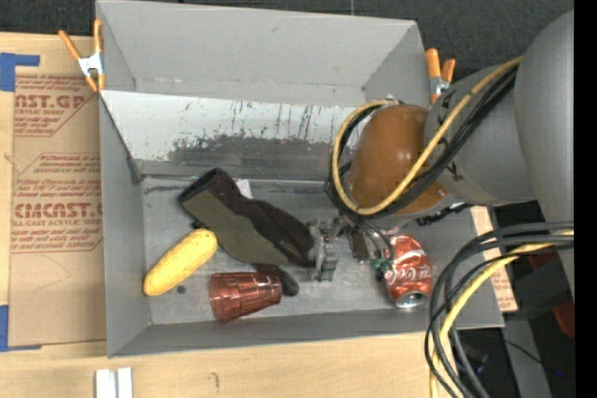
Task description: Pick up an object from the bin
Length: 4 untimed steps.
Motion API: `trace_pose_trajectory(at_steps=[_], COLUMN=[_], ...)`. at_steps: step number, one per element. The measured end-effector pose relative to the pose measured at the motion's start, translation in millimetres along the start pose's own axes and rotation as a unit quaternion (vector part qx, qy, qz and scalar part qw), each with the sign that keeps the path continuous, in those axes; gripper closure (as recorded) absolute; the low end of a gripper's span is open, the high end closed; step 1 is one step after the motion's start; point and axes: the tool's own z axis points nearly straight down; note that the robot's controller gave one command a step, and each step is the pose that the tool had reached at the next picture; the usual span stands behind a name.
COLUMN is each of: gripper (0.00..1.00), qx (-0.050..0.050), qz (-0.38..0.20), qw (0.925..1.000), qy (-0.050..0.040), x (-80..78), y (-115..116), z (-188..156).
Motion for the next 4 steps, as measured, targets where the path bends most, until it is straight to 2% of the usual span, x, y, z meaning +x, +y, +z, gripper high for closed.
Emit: trace_pose_trajectory(at_steps=[1, 2, 3, 4], gripper=[0.00, 1.00, 1.00, 1.00], qx=[0.000, 0.000, 0.000, 0.000], qz=[0.000, 0.000, 0.000, -0.007], qw=[1.0000, 1.0000, 1.0000, 1.0000], qy=[0.0013, 0.0004, 0.0004, 0.0055], x=[0.9, 0.3, 0.3, 8.6], y=[-0.1, -0.3, -0.3, -6.7], z=[1.0, 0.8, 0.8, -42.6])
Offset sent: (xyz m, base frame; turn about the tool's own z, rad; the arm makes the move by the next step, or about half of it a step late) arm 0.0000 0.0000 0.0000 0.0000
